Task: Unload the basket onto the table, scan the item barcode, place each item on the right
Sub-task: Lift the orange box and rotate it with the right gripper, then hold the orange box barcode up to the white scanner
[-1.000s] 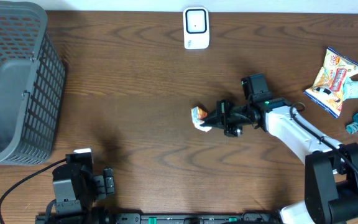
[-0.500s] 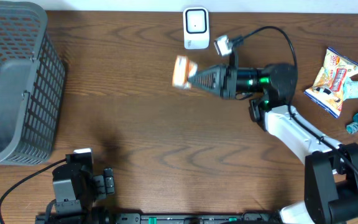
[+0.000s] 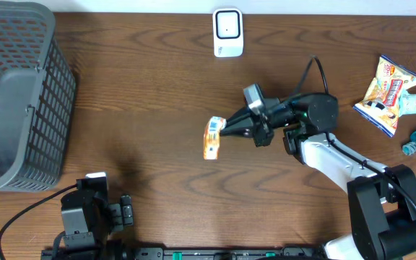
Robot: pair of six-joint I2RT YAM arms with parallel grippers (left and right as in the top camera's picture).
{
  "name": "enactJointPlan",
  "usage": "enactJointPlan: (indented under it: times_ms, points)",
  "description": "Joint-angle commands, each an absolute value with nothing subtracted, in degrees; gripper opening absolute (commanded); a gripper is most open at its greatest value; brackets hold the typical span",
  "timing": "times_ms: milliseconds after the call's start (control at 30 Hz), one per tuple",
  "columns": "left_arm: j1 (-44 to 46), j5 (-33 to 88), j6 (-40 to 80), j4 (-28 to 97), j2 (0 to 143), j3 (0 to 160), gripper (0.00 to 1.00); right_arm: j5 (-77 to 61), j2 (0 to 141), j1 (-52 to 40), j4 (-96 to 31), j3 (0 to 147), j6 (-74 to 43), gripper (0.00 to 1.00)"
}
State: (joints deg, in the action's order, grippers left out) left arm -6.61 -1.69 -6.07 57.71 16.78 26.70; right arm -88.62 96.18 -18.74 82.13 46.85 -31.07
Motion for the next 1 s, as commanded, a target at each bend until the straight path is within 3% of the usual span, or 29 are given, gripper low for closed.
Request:
enactJointPlan:
  times_ms: [0, 467, 733, 867, 967]
  points:
    - [-6.44, -1.98, -6.59, 57.80, 16.73, 26.68, 0.98, -89.49, 96.23, -18.06, 87.15, 46.61, -24.82, 0.01]
    - [-6.44, -1.98, -6.59, 57.80, 16.73, 26.68, 0.98, -89.49, 95.48, -18.02, 90.19, 46.68, -24.18, 0.01]
    - [-6.44, -1.98, -6.59, 57.82, 16.73, 26.68, 0.98, -89.49, 95.61, -17.54, 85.08, 46.19, -21.82, 0.01]
    - [-6.44, -1.98, -6.59, 57.82, 16.73, 26.68, 0.98, -89.49, 96.16, -17.19, 71.33, 46.06, -13.69, 0.01]
    - [-6.44, -1.98, -6.59, 57.82, 16.73, 26.68, 0.98, -83.64, 96.40, -17.21, 52.47, 46.06, -9.26, 0.01]
